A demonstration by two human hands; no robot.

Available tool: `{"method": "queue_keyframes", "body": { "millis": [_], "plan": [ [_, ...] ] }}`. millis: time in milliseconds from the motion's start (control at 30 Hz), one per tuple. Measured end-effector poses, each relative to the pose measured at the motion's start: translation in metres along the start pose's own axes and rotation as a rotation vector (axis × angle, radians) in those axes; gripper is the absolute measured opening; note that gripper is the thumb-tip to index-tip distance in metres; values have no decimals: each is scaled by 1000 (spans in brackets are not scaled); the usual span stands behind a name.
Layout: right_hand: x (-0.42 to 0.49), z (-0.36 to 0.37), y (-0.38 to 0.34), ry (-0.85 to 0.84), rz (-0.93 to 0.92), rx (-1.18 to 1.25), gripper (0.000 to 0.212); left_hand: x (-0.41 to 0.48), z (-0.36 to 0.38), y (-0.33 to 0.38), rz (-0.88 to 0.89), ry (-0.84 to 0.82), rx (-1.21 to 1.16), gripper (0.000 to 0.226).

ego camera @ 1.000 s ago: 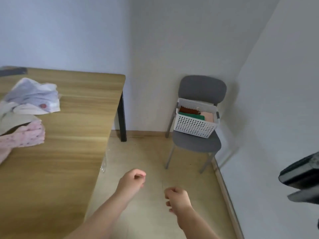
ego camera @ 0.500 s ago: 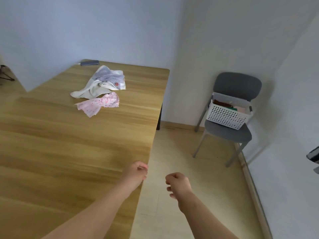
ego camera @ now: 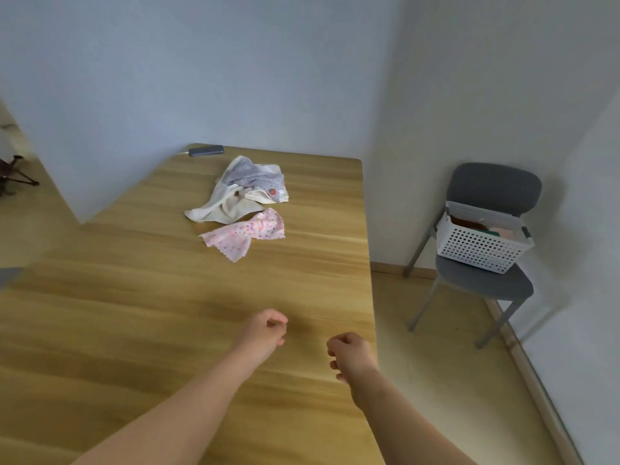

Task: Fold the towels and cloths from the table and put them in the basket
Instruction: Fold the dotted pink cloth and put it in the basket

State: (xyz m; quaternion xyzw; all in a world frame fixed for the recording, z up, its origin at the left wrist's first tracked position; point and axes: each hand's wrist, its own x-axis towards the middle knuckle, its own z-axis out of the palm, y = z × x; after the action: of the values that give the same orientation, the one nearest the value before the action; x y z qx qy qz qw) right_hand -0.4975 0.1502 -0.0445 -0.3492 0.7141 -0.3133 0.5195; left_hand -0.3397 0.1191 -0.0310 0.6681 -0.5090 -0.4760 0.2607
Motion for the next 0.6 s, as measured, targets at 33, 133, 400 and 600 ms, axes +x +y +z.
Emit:
{"method": "queue_keyframes", "body": {
  "millis": [33, 133, 400, 600],
  "plan": [
    [11, 16, -11, 15, 7, -2, 8, 15, -16, 1, 8, 2, 21, 22],
    [49, 68, -49, 48, 35, -2, 9, 74, -69, 0, 16, -28, 105, 24],
    [163, 152, -118, 186, 92, -140, 8, 253, -164, 30, 240, 63, 653, 31],
    [241, 159, -148, 174, 128, -269, 29, 373, -174, 56, 359, 6, 957, 62]
  ]
}}
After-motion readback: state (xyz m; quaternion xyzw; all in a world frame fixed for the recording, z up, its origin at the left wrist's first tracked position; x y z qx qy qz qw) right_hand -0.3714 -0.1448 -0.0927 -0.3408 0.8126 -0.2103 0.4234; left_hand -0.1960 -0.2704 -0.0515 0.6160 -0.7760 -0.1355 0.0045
